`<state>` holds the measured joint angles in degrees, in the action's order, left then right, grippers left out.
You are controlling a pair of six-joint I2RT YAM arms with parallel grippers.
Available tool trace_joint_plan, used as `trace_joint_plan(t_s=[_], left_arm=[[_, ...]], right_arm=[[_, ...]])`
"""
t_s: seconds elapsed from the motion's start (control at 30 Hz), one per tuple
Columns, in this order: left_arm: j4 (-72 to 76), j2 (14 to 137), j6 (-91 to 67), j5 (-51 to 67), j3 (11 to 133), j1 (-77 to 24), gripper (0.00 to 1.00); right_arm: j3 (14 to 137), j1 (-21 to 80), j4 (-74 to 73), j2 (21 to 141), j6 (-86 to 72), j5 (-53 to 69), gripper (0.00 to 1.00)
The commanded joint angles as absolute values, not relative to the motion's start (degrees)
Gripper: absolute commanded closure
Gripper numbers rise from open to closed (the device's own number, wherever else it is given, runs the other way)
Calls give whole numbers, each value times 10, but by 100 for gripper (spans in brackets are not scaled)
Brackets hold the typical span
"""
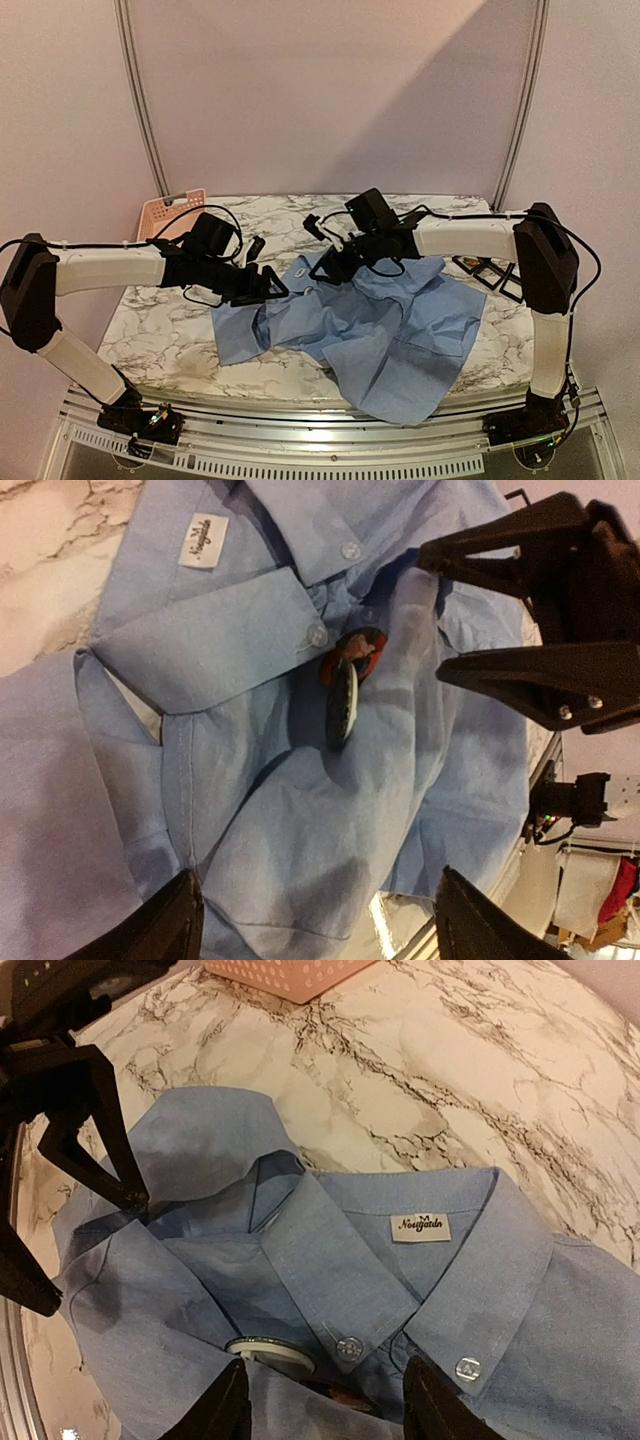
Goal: Remove the brooch from the garment
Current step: Pick up the crumpled clothing from the center of the board.
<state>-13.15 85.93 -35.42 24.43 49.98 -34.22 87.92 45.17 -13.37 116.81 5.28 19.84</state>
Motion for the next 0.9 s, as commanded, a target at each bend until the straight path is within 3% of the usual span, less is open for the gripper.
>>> trace_joint_plan(t_s=[0.0, 0.5, 0.77, 0.87], left_arm=[[-106, 873, -359, 246, 496, -347, 19], [-95, 886, -407, 221, 469, -372, 10], [-10, 926, -452, 267, 469, -389, 10], [10, 942, -454, 270, 476, -393, 15]], right_arm=[[883, 454, -149, 1187, 49, 213, 51], [771, 454, -107, 1163, -22, 215, 56], [736, 454, -76, 1137, -41, 223, 55], [737, 454, -75, 1128, -36, 225, 53]])
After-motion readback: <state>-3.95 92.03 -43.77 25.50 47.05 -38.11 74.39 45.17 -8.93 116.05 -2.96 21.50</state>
